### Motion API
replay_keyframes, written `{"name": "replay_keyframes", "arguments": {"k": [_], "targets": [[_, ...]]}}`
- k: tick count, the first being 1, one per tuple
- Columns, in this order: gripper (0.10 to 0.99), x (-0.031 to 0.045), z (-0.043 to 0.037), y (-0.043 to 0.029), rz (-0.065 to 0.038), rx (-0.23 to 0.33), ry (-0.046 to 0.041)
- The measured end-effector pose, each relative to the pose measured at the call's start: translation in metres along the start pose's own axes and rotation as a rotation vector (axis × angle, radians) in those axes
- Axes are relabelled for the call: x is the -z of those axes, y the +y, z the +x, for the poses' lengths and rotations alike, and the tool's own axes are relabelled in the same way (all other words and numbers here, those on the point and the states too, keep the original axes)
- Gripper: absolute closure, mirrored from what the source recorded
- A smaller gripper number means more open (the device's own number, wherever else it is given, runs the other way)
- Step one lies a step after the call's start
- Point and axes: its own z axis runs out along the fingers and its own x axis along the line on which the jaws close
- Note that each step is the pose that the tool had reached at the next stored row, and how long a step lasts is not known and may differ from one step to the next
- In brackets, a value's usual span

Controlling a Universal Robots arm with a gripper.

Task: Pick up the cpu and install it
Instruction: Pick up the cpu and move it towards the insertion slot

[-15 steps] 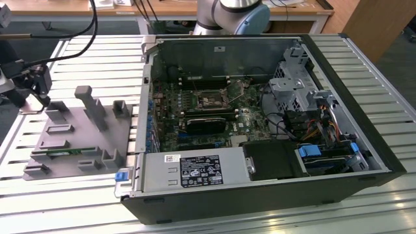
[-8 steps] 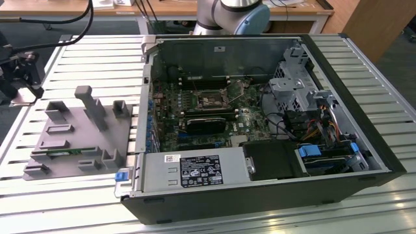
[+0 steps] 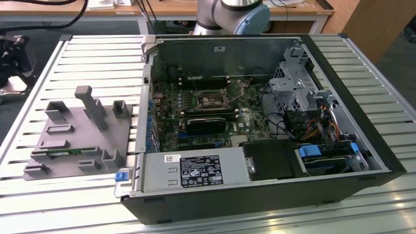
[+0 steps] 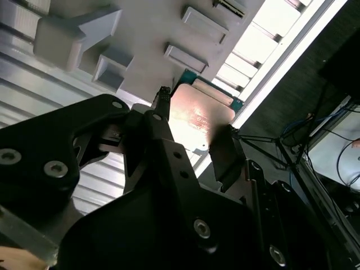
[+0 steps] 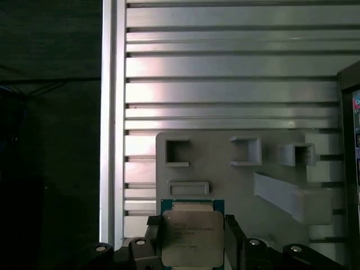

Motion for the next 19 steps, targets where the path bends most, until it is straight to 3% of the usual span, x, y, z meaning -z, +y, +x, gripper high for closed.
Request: {"name": "replay_keyframes", "arguments": {"k": [11, 19], "targets": [[0.553, 0.0455, 0.0009, 0.0049, 0.000, -0.006, -0.0005], [0.553, 0.0701, 0.0013, 0.0088, 0.000, -0.008, -0.0007]]}}
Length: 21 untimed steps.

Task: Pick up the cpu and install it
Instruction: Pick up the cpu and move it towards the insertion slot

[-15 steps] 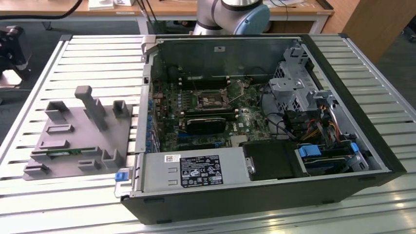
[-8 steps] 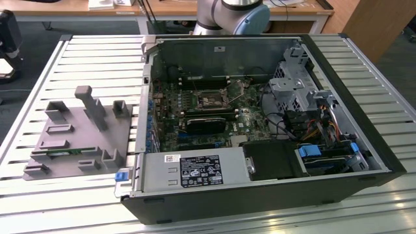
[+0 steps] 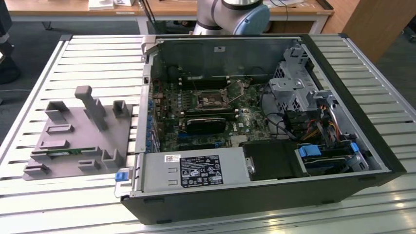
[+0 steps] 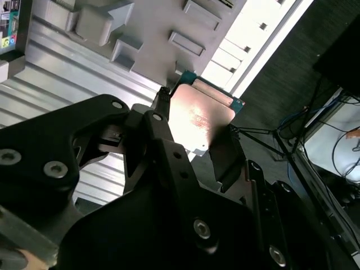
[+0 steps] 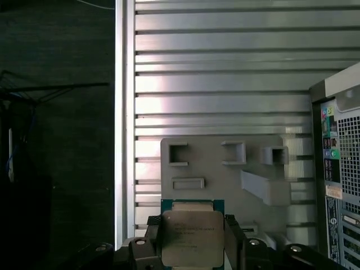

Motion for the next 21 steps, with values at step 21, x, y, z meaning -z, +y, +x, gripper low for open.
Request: {"name": "replay_keyframes", "arguments": {"k": [21], "targets": [[0.553, 0.0023, -0.0538, 0.0033, 0.000, 0.000, 0.0010]]}}
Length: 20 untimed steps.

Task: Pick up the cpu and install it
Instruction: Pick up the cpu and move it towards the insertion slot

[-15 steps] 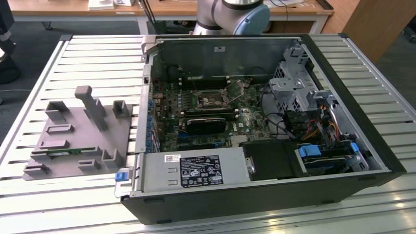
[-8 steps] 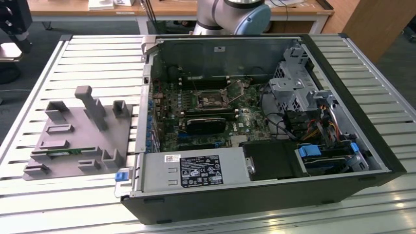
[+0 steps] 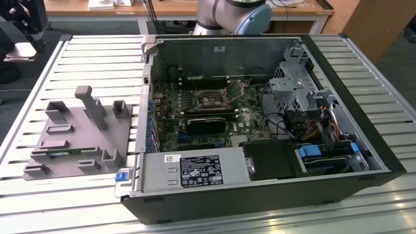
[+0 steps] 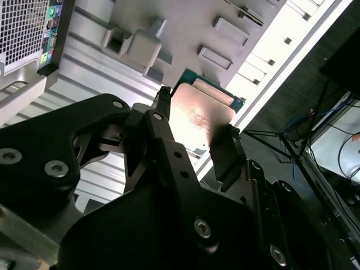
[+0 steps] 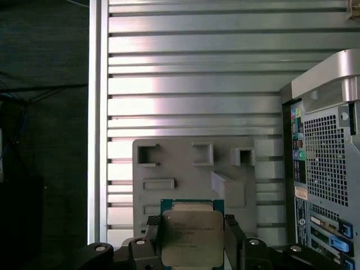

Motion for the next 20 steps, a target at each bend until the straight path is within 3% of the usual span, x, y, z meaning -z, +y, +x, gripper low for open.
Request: {"name": "replay_keyframes", "arguments": {"k": [6, 16, 20], "targets": [[0.553, 0.0002, -0.0115, 0.0007, 0.000, 0.000, 0.0002], [0.553, 0.0004, -0.0232, 0.0016, 0.000, 0.000, 0.0006], [0.553, 0.0004, -0.0321, 0.0020, 0.000, 0.000, 0.0010]]}}
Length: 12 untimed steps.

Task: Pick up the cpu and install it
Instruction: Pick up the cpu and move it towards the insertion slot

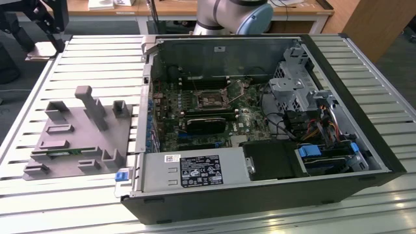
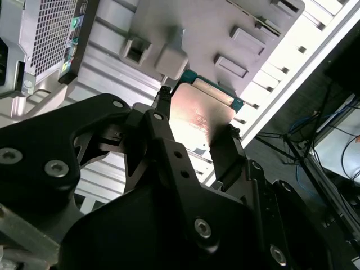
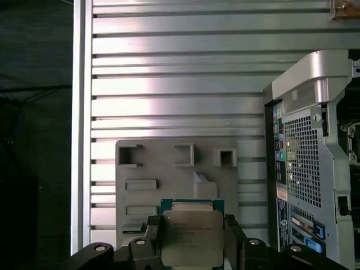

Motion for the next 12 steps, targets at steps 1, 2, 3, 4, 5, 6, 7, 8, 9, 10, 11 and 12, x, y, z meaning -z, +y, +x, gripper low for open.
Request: {"name": "replay_keyframes", "arguments": {"k": [1, 2, 3, 4, 5, 6, 7, 8, 9, 10, 11, 12], "targets": [[0.553, 0.0000, -0.0029, 0.0001, 0.000, 0.000, 0.0002], [0.553, 0.0001, -0.0059, 0.0003, 0.000, 0.000, 0.0005], [0.553, 0.0002, -0.0088, 0.0004, 0.000, 0.000, 0.0007], [0.553, 0.0003, -0.0120, 0.0006, 0.000, 0.000, 0.0009], [0.553, 0.0003, -0.0151, 0.0008, 0.000, 0.000, 0.0010], [0.553, 0.0003, -0.0181, 0.0010, 0.000, 0.000, 0.0010], [0.553, 0.0003, -0.0210, 0.0012, 0.000, 0.000, 0.0012], [0.553, 0.0004, -0.0239, 0.0014, 0.000, 0.000, 0.0013], [0.553, 0.0004, -0.0267, 0.0016, 0.000, 0.000, 0.0014], [0.553, 0.0005, -0.0295, 0.0018, 0.000, 0.000, 0.0014], [0.553, 0.0005, -0.0325, 0.0020, 0.000, 0.000, 0.0016], [0.553, 0.0005, -0.0355, 0.0022, 0.000, 0.000, 0.0016]]}}
